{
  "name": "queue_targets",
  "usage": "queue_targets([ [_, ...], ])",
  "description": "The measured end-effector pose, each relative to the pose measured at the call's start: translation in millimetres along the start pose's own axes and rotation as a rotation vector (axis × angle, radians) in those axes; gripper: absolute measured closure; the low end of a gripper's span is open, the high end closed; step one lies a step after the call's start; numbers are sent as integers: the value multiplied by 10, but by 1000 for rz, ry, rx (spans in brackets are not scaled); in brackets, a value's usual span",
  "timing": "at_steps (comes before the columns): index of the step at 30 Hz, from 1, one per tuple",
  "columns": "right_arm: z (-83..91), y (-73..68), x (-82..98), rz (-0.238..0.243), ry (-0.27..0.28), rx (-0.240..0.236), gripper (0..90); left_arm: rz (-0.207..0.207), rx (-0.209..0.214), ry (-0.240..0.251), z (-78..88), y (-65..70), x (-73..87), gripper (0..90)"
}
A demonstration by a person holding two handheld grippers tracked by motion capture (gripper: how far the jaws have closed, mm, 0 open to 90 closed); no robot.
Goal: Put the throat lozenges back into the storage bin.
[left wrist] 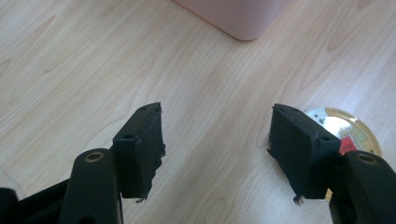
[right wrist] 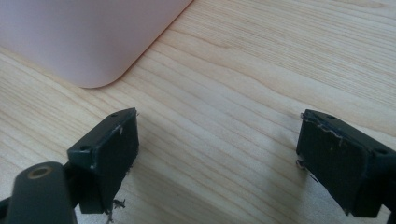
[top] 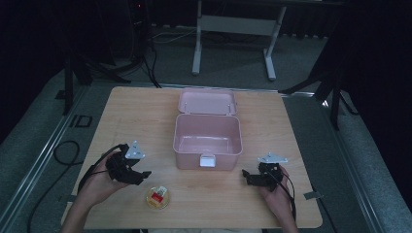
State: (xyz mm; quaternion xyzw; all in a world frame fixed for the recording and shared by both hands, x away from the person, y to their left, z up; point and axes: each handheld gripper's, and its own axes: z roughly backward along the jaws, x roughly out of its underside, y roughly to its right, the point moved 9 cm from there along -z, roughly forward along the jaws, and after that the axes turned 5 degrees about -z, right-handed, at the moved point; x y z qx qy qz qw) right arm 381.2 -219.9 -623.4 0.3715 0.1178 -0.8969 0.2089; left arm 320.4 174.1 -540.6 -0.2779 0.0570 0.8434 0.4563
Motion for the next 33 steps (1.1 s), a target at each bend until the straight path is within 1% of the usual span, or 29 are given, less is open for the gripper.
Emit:
queue_targets([
  [4,-1,-1,-1,0,1,0,127,-22,12,-12,8,27,-11,357],
  [9,-1,0,-1,0,1,0,127,-34,19,-21,10,54,-25,357],
  [15,-1,0,-1,0,1,0,127,-65,30,-48,22,96,-33,357],
  [23,-1,0,-1,0,1,0,127,-90,37,-80,54,131,-38,357],
  [33,-1,-1,-1,-1,1,0,127,-138,61,-121,54,194,-64,349],
])
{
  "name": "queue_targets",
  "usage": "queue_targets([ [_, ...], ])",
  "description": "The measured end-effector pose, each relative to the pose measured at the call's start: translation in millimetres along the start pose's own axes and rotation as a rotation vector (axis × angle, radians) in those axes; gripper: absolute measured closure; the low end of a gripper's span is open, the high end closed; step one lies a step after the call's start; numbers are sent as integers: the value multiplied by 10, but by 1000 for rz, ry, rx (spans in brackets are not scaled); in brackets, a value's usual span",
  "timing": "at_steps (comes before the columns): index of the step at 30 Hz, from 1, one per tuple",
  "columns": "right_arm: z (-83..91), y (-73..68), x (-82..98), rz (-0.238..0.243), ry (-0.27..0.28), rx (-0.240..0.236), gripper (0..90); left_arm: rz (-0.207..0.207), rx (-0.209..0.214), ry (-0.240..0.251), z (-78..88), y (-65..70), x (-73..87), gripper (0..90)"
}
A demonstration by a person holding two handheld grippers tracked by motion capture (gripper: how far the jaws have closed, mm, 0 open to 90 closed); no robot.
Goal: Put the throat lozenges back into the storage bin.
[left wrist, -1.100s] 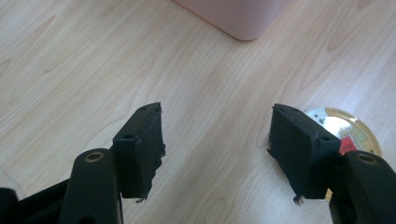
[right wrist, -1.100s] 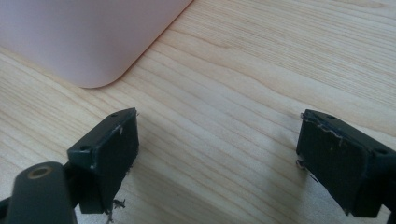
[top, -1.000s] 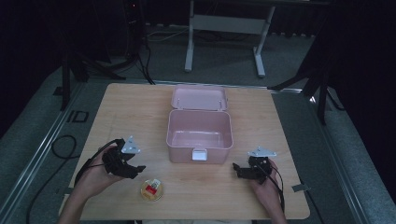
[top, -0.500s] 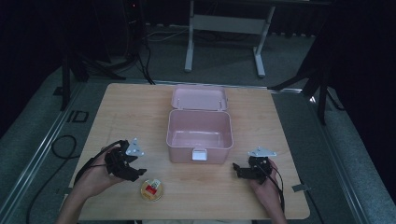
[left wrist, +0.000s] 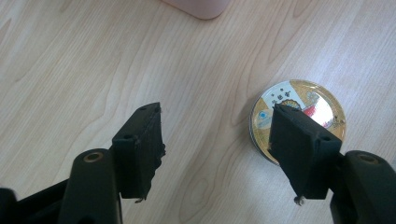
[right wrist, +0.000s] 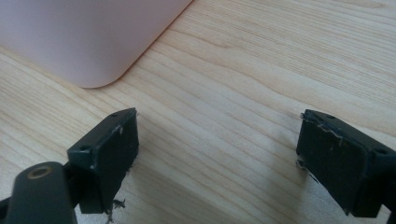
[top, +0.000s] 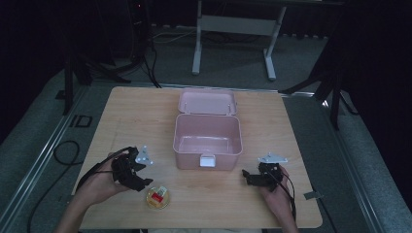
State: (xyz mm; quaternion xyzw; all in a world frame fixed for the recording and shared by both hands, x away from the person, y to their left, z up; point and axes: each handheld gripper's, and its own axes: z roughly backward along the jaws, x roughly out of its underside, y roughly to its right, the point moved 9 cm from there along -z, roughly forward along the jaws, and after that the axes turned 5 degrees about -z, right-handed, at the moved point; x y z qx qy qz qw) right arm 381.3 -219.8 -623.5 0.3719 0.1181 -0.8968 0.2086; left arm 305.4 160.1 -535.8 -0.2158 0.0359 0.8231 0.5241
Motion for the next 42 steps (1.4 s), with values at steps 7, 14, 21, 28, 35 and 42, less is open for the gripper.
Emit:
queue_targets([
  [7,0,0,0,0,0,0,127,-34,21,-34,-23,60,-14,348],
  [14,0,0,0,1,0,0,127,-65,35,-58,-40,89,-42,349],
  [21,0,0,0,1,0,0,127,-85,45,-85,-69,118,-49,342],
  [28,0,0,0,0,0,0,127,-105,50,-107,-103,146,-62,325],
  [35,0,0,0,0,0,0,127,-126,45,-137,-140,186,-77,272],
  [42,0,0,0,1,0,0,127,-136,59,-158,-169,226,-79,258],
])
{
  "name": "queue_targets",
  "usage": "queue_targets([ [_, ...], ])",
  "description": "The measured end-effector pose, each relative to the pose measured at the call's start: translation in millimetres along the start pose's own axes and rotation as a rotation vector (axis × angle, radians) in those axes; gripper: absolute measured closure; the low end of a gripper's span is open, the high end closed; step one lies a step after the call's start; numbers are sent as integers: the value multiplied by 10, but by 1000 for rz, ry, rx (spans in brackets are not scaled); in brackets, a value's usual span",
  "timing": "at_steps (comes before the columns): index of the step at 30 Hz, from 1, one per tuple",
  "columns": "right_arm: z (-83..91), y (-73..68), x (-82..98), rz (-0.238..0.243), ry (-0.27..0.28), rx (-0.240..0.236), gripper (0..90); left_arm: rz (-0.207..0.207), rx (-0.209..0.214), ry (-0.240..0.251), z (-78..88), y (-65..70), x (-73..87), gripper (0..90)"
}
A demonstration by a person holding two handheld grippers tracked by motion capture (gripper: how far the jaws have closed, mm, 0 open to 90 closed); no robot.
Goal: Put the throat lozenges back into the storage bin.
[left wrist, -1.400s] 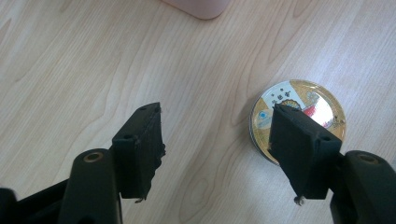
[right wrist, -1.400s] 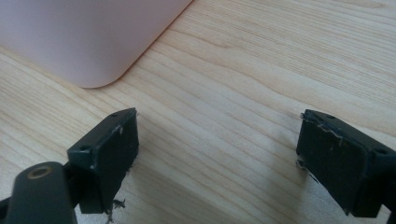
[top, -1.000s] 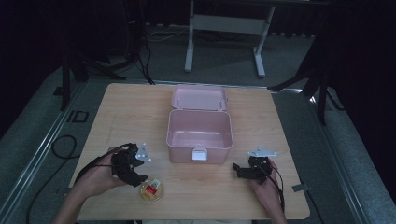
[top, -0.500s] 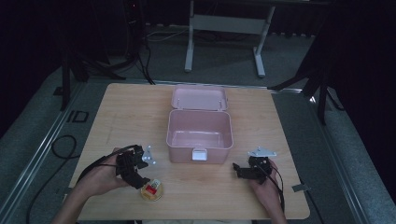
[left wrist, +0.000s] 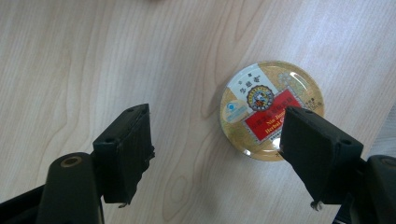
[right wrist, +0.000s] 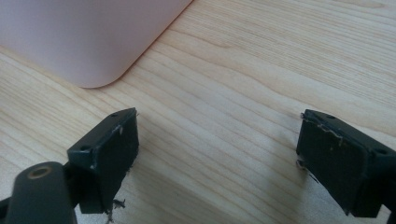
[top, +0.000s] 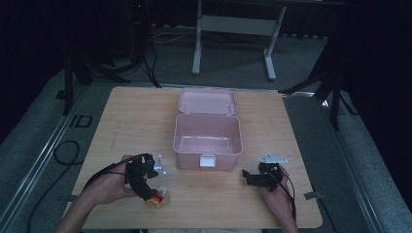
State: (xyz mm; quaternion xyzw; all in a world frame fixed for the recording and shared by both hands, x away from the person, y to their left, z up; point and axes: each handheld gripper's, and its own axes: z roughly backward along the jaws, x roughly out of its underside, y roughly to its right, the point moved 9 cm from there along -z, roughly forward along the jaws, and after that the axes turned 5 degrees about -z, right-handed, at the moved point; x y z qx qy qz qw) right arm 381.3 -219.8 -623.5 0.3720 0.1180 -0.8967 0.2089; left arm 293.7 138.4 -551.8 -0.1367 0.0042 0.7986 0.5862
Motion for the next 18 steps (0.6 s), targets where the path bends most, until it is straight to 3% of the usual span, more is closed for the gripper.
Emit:
queue_targets([
  [18,0,0,0,0,0,0,127,-25,28,-34,-66,93,-5,202],
])
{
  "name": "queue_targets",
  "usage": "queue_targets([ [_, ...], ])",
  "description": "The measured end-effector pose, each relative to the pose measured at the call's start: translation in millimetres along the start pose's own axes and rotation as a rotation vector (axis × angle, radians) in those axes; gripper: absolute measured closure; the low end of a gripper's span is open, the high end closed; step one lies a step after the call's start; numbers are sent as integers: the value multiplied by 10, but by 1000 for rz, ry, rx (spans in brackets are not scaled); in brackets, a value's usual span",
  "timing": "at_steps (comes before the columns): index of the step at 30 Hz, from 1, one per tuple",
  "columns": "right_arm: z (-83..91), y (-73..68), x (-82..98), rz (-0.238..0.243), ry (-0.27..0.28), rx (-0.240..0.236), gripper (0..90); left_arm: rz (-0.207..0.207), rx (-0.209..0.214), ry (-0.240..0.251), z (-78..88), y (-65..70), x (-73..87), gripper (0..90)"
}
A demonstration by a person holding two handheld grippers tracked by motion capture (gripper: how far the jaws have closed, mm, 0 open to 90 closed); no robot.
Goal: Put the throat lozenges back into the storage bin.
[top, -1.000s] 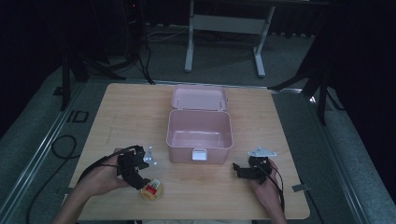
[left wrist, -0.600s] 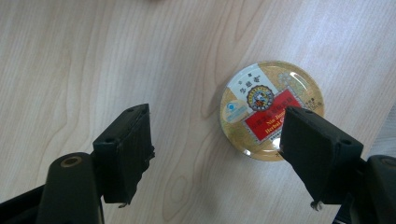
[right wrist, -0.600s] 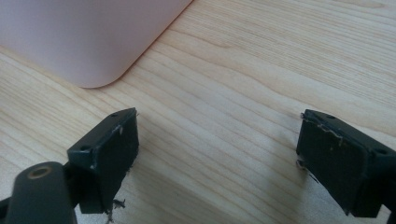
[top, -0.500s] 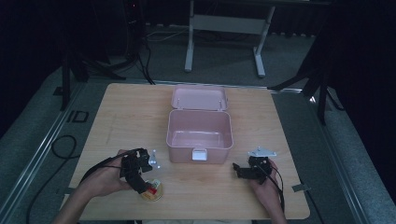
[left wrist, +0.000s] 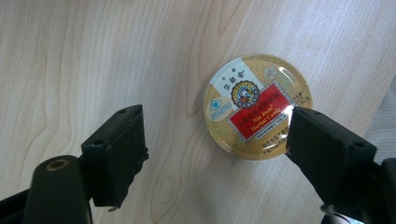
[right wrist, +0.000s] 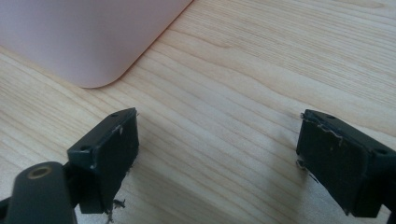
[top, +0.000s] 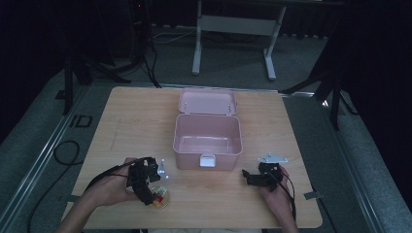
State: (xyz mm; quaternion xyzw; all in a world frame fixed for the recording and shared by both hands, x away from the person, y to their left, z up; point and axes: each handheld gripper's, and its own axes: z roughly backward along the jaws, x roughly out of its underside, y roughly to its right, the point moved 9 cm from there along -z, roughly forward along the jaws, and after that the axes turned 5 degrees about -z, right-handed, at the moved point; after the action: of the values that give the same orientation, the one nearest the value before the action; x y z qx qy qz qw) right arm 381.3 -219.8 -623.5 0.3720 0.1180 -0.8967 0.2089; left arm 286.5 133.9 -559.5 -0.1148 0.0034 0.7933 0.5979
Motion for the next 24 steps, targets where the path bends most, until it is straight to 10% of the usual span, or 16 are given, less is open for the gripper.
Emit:
queue_targets([
  [24,0,0,0,0,0,0,127,-37,72,-44,-141,133,-25,157],
])
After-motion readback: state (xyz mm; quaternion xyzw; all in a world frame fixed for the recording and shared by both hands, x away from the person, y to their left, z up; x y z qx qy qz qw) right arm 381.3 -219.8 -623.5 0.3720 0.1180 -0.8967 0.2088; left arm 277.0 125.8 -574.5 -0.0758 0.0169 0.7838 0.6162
